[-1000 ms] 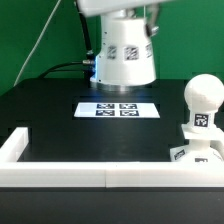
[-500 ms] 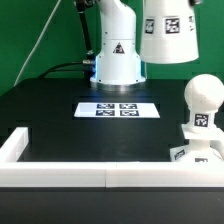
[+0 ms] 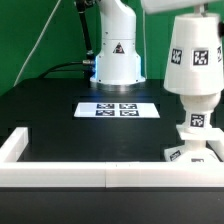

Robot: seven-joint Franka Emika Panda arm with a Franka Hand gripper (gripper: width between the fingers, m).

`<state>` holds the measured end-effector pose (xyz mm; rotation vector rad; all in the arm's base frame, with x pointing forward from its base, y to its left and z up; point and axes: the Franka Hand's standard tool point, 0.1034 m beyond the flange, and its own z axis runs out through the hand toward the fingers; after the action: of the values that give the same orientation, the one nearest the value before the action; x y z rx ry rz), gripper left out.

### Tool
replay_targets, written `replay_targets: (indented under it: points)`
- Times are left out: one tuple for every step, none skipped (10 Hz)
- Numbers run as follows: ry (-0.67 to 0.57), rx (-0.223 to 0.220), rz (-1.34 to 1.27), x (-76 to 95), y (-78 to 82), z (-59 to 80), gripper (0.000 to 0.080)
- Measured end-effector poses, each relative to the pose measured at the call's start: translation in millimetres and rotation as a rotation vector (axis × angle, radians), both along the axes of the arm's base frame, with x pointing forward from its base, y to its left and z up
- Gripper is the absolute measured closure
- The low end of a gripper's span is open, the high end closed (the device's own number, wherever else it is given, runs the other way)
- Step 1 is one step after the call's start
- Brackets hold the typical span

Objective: Assemble lamp

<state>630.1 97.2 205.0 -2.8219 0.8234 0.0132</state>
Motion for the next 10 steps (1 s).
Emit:
replay_targets:
  points:
    - [0.005, -0.004, -0.006, -5.9, -0.4, -14.9, 0.0755]
    - [0.018, -0.007, -0.013, -13.3, -2.1, -28.8, 0.0755]
    - [0.033, -0.011, -0.012, -16.9, -0.7, -38.0, 0.0755]
    - [0.049, -0.017, -0.004, -19.3, 1.8, -49.6, 0.0755]
    - [0.060, -0.021, 0.000, -18.9, 2.9, -59.2, 0.0755]
    - [0.056, -0.021, 0.015, -17.4, 0.6, -59.3, 0.0755]
    - [0.055, -0.021, 0.022, -17.3, -1.7, -59.2, 0.0755]
    - [0.052, -0.020, 0.034, -17.1, -4.6, -56.6, 0.0755]
    - [0.043, -0.018, 0.053, -16.4, -10.0, -49.8, 0.0667]
    - [0.041, -0.017, 0.067, -16.3, -14.5, -47.4, 0.0667]
